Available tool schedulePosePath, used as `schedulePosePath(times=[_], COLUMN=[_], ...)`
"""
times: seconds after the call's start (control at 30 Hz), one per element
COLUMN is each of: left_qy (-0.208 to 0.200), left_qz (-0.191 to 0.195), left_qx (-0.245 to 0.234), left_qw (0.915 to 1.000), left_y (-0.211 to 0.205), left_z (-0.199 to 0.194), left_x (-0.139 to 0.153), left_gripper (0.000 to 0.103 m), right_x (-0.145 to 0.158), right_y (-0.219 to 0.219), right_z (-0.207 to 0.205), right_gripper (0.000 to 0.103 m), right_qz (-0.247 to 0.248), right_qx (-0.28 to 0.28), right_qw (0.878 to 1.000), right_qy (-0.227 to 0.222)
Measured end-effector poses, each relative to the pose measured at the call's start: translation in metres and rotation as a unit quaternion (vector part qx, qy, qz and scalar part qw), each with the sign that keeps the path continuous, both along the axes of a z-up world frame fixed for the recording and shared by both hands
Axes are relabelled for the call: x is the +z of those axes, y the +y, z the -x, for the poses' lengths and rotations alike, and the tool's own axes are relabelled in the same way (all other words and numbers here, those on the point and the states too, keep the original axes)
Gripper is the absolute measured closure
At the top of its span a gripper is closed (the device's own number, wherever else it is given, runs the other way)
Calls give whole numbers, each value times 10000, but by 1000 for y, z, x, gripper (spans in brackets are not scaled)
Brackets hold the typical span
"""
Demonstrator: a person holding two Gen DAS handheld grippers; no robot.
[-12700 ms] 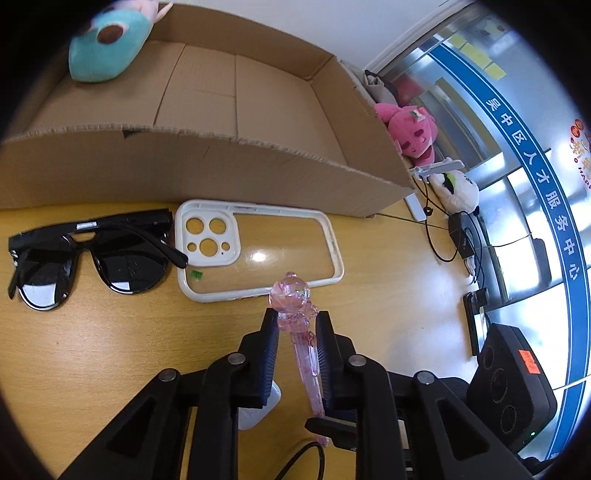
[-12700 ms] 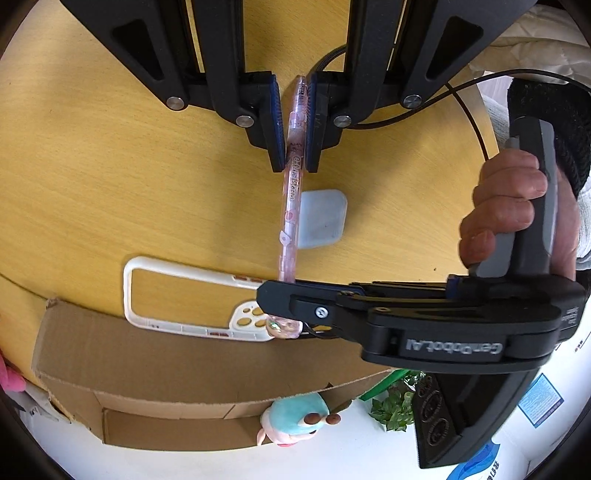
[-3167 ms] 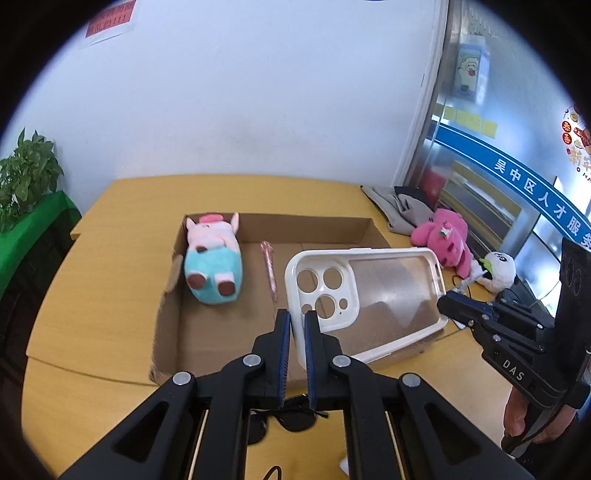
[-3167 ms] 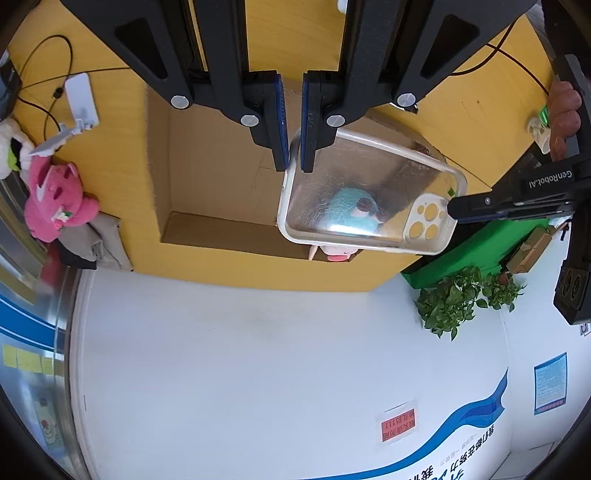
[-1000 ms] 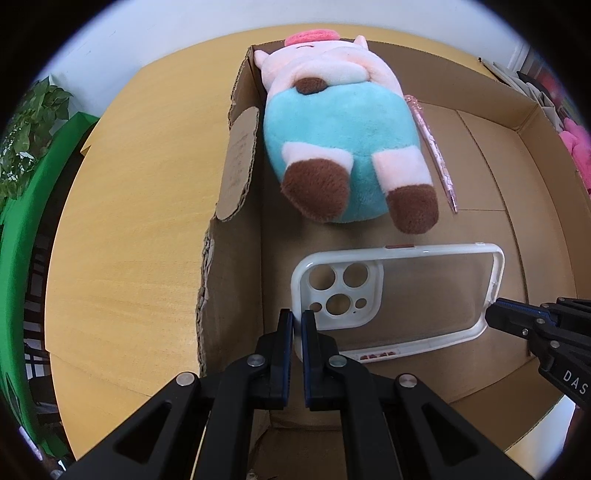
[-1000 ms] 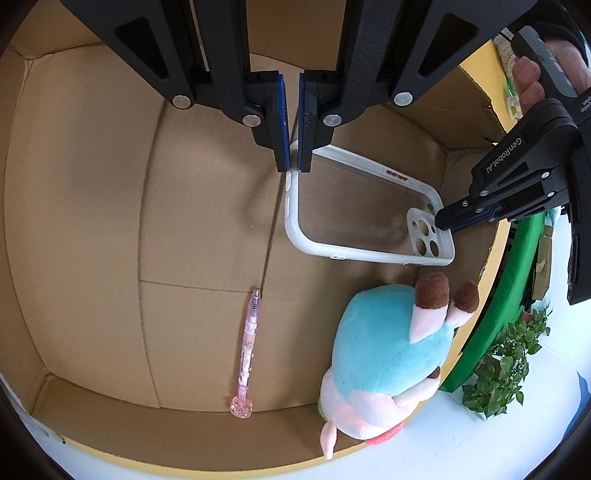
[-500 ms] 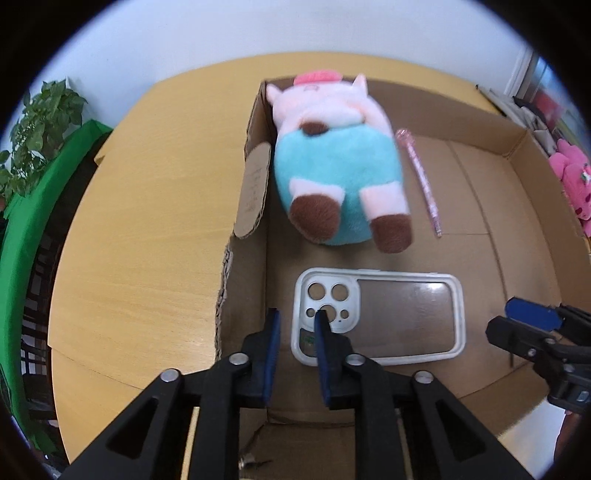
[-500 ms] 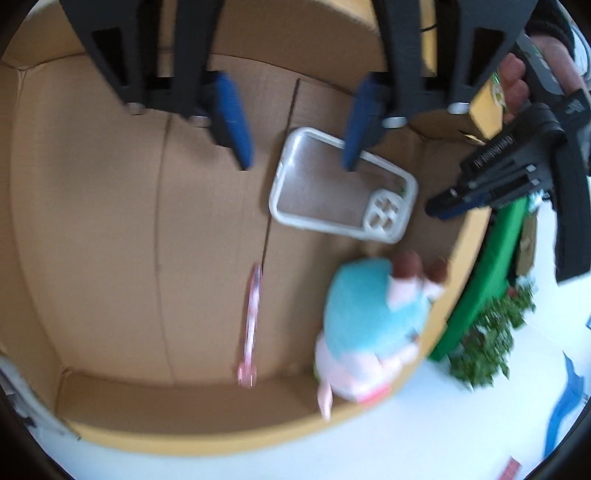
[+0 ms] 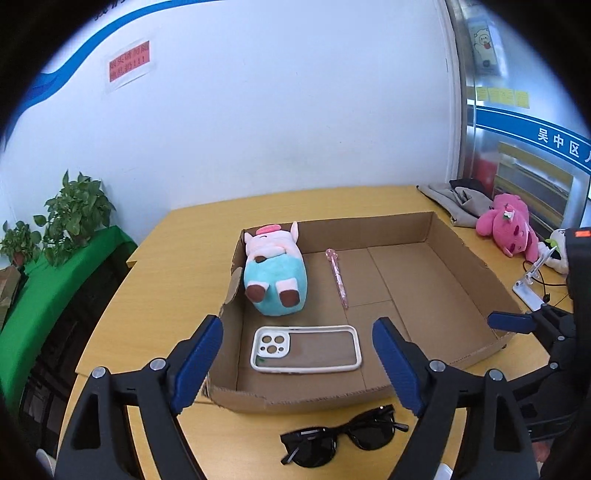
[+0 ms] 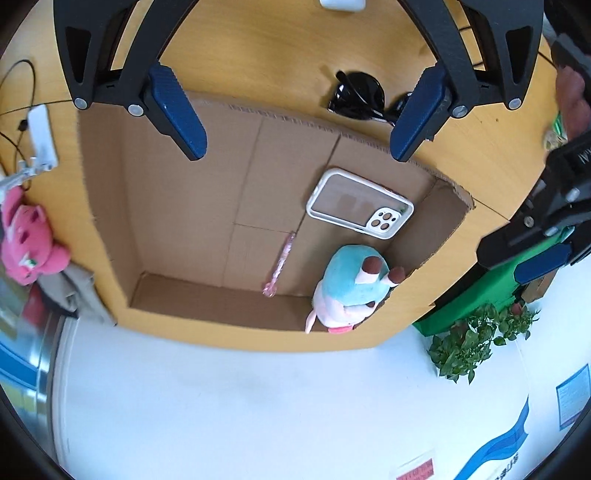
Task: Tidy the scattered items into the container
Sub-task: 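Withdraw both tools from the box and move toward the earbud case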
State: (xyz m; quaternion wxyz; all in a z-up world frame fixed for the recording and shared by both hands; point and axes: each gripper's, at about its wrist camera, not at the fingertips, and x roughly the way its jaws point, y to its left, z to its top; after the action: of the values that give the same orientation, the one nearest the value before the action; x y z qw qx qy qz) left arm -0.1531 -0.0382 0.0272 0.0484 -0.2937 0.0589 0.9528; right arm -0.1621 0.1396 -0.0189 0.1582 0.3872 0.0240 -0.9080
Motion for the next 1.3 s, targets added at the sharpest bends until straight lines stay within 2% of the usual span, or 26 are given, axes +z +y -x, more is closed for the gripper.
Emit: schedulePosePath(times=[0.23,0.5,1.3], left_qy=[-163,-229,-466], left_qz=[-169,-41,-91], left_qx=[200,427,283], left_qw=[9995,9988,9985], left_y=[10,11,19], left_z=[-24,-27,-24], left_x=[-3,-4,-17], left_gripper=[20,20,20], right_x=[5,6,-2], right_y=[10,16,20], right_z=[-21,-28,-27], right_gripper=[2,2,2], right_qz=[-186,-130,-110], right_qx=[-43,-72,-99], right_qw=[9996,9998,9999], right_qy=[202,144,25])
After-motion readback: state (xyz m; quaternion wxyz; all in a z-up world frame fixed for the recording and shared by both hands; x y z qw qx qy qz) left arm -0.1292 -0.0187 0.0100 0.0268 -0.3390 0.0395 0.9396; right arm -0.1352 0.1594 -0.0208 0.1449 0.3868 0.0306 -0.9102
